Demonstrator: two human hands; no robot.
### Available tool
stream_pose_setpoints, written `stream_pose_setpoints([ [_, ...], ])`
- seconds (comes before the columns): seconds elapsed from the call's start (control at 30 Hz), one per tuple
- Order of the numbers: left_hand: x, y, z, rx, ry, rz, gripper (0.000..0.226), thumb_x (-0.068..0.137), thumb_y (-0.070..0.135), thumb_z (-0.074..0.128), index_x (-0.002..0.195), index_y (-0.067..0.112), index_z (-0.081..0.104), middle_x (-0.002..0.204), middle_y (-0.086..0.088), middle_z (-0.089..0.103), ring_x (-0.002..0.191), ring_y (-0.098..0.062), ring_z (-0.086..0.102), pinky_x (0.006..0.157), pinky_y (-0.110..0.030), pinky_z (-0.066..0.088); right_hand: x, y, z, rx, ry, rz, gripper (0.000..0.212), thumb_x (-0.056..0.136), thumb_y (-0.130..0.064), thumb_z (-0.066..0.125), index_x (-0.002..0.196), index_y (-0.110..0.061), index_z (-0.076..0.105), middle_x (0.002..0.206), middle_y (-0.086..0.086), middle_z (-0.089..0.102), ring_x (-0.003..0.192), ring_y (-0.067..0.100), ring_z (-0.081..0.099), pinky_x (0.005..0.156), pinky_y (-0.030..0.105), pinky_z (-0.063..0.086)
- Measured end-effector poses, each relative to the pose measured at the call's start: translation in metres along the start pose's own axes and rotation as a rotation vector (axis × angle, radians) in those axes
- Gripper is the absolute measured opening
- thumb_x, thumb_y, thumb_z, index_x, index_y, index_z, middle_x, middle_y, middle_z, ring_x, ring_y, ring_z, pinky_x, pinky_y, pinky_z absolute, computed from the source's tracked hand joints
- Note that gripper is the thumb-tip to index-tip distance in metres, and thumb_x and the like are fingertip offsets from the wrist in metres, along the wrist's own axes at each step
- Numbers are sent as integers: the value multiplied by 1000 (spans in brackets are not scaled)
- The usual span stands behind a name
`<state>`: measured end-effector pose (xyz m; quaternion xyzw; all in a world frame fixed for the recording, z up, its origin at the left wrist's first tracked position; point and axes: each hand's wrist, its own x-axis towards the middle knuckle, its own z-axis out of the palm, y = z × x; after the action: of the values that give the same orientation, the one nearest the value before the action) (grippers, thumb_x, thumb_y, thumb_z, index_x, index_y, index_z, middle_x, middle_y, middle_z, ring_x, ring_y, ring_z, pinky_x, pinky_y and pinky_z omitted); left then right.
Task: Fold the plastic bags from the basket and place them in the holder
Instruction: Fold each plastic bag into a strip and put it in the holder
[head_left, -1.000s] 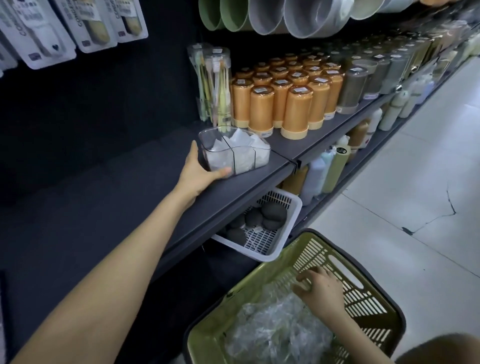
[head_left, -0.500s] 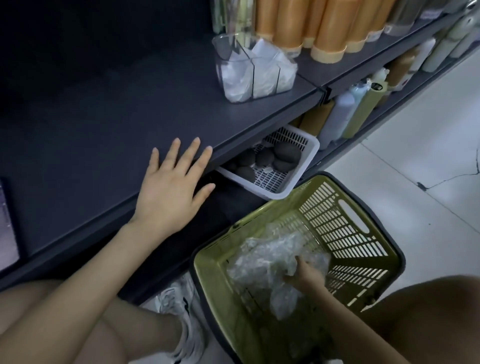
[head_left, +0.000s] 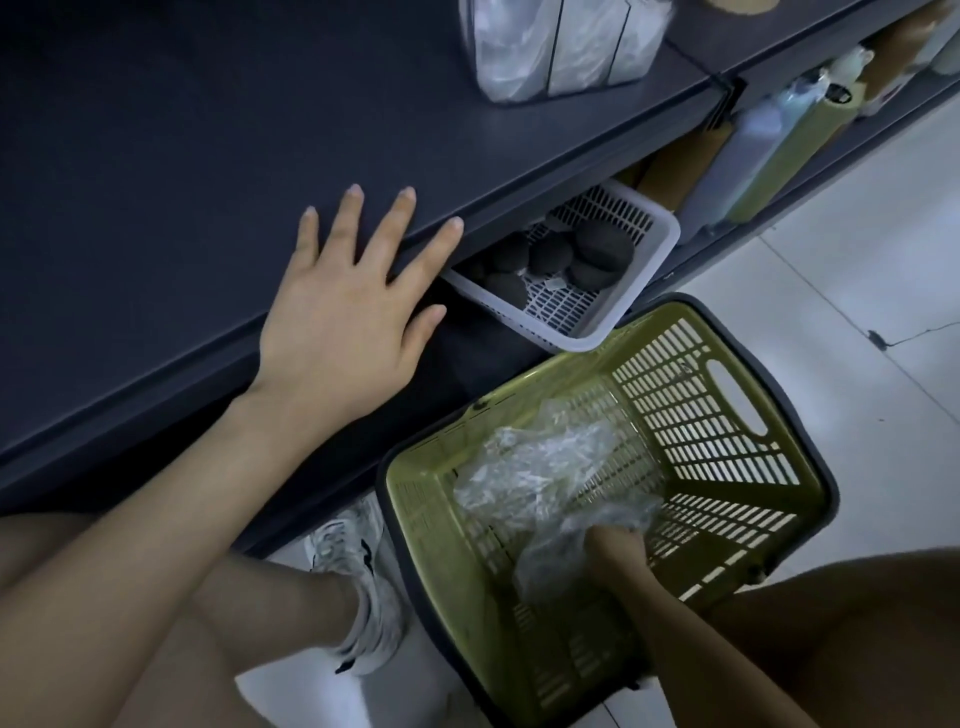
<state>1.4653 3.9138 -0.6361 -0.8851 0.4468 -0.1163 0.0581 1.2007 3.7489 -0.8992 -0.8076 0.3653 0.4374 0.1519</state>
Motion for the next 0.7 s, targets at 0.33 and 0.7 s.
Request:
stream_pose_setpoints([
  [0.33, -12, 3, -11, -369, 187, 46, 49, 93, 37, 48, 136, 15, 53, 144, -17, 45, 136, -37, 38, 115, -46, 27, -83, -6, -161, 468, 415, -308, 29, 83, -33, 71, 70, -8, 67, 62, -1, 59, 64, 19, 59, 57, 24, 40],
  [0.7, -54, 35, -65, -1024, 20, -206, 96, 63, 84, 49, 145, 37, 33, 149, 15, 35, 138, -5, 29, 113, -26, 24, -246, -34, -263, 1060, 117, -1014, 37, 67, -36, 85, 69, -11, 58, 69, 9, 59, 64, 21, 54, 59, 27, 42],
])
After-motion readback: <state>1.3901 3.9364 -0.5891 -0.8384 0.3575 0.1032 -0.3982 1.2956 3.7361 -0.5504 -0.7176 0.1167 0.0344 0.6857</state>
